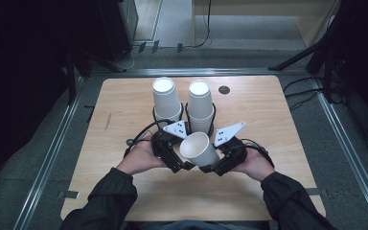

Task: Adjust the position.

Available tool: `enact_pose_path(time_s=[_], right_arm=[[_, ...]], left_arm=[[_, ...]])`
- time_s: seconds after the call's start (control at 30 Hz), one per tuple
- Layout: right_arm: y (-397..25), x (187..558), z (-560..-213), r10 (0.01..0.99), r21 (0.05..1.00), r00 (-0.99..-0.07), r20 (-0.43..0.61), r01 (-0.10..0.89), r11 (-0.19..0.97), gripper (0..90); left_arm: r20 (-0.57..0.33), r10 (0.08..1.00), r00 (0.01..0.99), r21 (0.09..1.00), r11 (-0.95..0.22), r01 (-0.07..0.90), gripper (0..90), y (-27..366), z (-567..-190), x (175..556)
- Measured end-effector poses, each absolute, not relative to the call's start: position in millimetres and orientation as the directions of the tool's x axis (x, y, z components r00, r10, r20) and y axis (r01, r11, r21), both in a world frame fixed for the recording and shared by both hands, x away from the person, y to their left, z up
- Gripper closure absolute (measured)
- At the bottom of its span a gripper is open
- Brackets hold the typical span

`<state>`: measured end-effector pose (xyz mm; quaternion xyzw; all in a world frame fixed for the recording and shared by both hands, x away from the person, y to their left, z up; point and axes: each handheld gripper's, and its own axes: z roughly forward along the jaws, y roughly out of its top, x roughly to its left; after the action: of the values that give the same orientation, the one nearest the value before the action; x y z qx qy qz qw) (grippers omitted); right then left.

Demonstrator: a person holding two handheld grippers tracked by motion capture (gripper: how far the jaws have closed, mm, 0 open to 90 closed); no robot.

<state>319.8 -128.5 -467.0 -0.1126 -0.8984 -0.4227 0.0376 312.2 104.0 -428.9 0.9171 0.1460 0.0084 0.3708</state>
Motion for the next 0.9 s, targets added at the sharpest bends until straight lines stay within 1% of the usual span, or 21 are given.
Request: enact_pose_path(time_s=[0.1,0.27,0.37,0.43,0.67,0.8,0.9], right_arm=[[-133.9,321.8,-464.9,0.189,0.758,-0.969,0.161,0.244,0.605,22.9],[-142.9,323.8,-461.9,0.217,0.767,-0.963,0.160,0.260,0.587,22.8],[-149.5,322.9,-460.6,0.238,0.796,-0.957,0.164,0.271,0.541,22.8],[-150.2,322.6,-460.5,0.243,0.797,-0.956,0.162,0.273,0.539,22.7],[-151.8,321.2,-460.8,0.253,0.795,-0.954,0.161,0.277,0.539,22.7],[-151.1,321.1,-461.4,0.264,0.801,-0.953,0.151,0.274,0.532,22.6],[-148.8,321.7,-462.3,0.259,0.800,-0.952,0.161,0.279,0.532,22.6]], left_arm=[[-0.106,0.285,0.953,0.700,-0.660,0.275,0.0,109.8,-430.8,315.0],[-0.133,0.291,0.947,0.702,-0.647,0.297,0.0,114.7,-434.8,315.3],[-0.157,0.298,0.942,0.717,-0.622,0.316,0.0,117.3,-436.2,315.4],[-0.186,0.296,0.937,0.730,-0.597,0.333,0.0,118.8,-436.4,315.7],[-0.211,0.307,0.928,0.762,-0.543,0.353,0.0,124.7,-438.1,315.3],[-0.255,0.319,0.913,0.771,-0.503,0.391,0.0,125.2,-440.5,318.5],[-0.272,0.318,0.908,0.784,-0.474,0.401,0.0,122.0,-440.3,319.8]])
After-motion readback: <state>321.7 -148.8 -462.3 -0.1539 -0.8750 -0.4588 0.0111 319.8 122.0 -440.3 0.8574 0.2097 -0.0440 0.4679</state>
